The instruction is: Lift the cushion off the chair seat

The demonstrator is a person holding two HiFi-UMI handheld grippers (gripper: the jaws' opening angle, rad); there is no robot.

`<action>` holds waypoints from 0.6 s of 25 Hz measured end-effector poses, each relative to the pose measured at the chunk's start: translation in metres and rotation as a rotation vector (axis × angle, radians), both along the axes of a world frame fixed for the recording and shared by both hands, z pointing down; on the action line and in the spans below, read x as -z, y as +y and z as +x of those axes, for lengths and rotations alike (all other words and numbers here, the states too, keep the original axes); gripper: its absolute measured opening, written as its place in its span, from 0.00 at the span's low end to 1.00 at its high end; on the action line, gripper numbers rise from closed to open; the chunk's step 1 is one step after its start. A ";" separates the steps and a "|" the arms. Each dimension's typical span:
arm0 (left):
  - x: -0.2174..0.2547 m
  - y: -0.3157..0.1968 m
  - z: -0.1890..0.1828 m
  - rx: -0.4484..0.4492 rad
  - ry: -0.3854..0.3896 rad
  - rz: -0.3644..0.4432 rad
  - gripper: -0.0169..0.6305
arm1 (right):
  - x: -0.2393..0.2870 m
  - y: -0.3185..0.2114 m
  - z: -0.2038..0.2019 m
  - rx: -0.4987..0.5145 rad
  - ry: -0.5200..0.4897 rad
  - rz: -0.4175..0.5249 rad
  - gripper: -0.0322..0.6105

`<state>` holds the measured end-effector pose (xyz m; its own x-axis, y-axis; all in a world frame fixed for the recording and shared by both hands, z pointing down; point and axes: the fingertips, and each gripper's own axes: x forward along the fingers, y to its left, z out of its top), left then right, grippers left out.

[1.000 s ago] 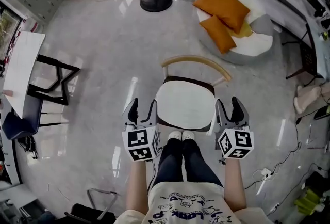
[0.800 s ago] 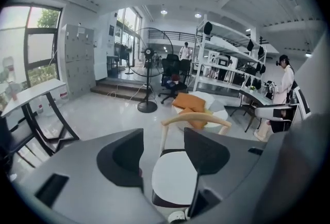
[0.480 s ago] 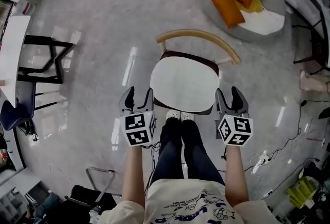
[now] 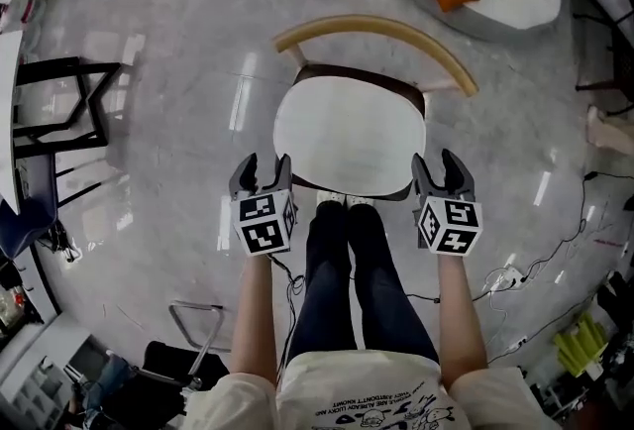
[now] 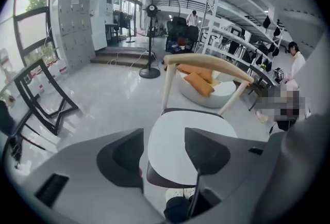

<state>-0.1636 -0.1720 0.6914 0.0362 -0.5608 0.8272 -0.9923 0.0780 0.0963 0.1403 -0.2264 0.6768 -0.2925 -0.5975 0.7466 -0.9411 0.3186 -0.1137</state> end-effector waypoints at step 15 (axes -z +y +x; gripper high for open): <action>-0.147 0.002 -0.001 -0.005 0.040 -0.209 0.42 | -0.149 0.005 0.028 -0.028 0.037 -0.182 0.46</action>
<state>-0.1642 -0.1702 0.8386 0.0737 -0.3767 0.9234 -0.9885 0.0951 0.1177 0.1682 -0.2209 0.8257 -0.2476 -0.4596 0.8529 -0.9540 0.2694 -0.1318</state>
